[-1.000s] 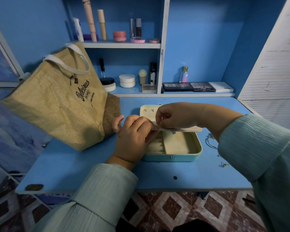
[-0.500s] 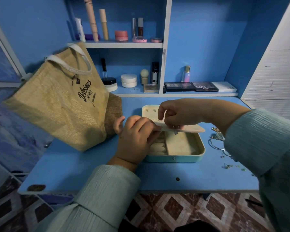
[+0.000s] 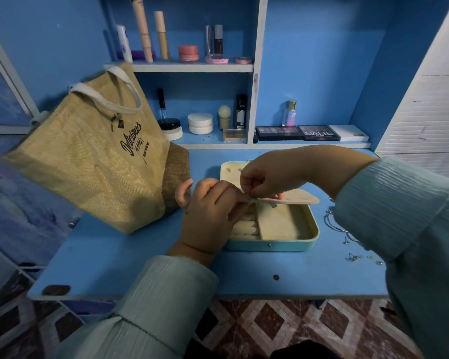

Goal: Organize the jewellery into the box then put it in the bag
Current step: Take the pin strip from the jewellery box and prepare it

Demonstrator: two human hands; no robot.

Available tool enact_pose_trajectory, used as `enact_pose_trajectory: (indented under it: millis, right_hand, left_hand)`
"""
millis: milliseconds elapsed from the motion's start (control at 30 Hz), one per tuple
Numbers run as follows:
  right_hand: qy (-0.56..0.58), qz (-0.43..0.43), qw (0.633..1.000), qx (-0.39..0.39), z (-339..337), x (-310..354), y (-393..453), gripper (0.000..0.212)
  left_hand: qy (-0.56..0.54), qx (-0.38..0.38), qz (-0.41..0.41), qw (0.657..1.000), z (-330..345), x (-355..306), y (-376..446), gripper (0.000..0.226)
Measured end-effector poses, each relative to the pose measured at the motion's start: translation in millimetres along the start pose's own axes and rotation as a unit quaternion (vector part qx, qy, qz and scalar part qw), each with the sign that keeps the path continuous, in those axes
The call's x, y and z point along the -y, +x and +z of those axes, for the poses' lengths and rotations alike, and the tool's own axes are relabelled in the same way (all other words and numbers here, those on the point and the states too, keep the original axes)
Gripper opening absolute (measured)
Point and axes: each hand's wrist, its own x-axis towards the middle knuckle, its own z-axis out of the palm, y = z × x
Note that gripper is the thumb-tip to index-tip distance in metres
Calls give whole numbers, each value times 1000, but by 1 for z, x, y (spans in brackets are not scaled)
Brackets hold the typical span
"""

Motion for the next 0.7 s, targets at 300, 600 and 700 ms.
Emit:
enact_pose_trajectory:
  millis: [300,600,700]
  right_hand:
    - [9,-7,1000,-2,-4,-4,-2,9]
    - [-30,-1,999,11,0,-4,6,12]
    - [-20,-2,1000,5,0,-4,5,12]
  left_hand:
    - [-15,26,-8,1000,5,4,-3,11]
    - [9,9,3,1000,-1,1,1,22]
    - [18,2,7,1000,-2,0,2,23]
